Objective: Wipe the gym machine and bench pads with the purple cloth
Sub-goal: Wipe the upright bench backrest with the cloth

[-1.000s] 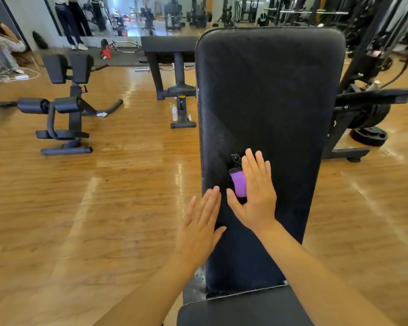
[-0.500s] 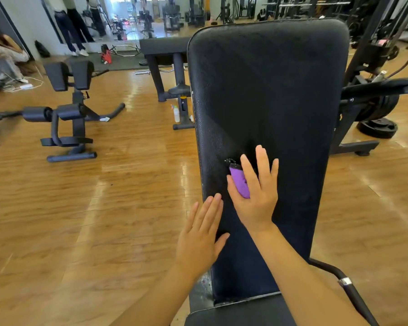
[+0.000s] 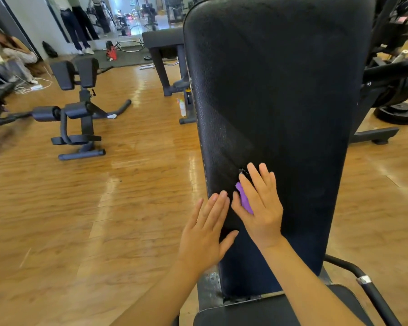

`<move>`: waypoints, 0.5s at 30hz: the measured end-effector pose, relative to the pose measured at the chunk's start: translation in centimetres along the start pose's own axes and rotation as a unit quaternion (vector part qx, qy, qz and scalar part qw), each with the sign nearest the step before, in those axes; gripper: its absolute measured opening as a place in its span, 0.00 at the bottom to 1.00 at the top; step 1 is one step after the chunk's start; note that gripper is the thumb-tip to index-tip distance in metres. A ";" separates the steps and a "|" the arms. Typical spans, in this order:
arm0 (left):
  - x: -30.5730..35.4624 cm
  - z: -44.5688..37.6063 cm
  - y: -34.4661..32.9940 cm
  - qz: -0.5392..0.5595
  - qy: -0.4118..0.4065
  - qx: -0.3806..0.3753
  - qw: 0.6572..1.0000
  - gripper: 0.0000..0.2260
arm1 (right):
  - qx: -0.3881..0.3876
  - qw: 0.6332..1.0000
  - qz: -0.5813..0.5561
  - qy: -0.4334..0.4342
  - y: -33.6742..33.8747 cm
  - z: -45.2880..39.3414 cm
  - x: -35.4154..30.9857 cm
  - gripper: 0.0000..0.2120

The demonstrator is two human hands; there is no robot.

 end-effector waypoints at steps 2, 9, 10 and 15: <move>0.0 0.1 -0.1 -0.011 -0.001 -0.005 1.000 0.37 | 0.032 0.999 -0.012 0.025 0.1 -3.6 -0.6 0.18; 0.1 0.2 0.2 -0.022 0.003 0.000 1.000 0.36 | 0.067 0.997 -0.027 0.010 0.4 -8.0 -0.2 0.16; 0.2 0.2 0.2 -0.019 0.003 0.002 1.000 0.36 | 0.041 0.999 -0.010 0.017 0.6 -5.2 0.1 0.17; 0.2 0.2 0.2 -0.023 0.002 0.000 1.000 0.36 | -0.031 0.998 0.023 0.046 0.9 -0.6 0.9 0.20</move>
Point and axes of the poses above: each hand's wrist, its own z-axis away from the middle knuckle, its own y-axis out of the back of the hand, x = y × z, the point moved 8 cm from there along -z, towards the middle knuckle
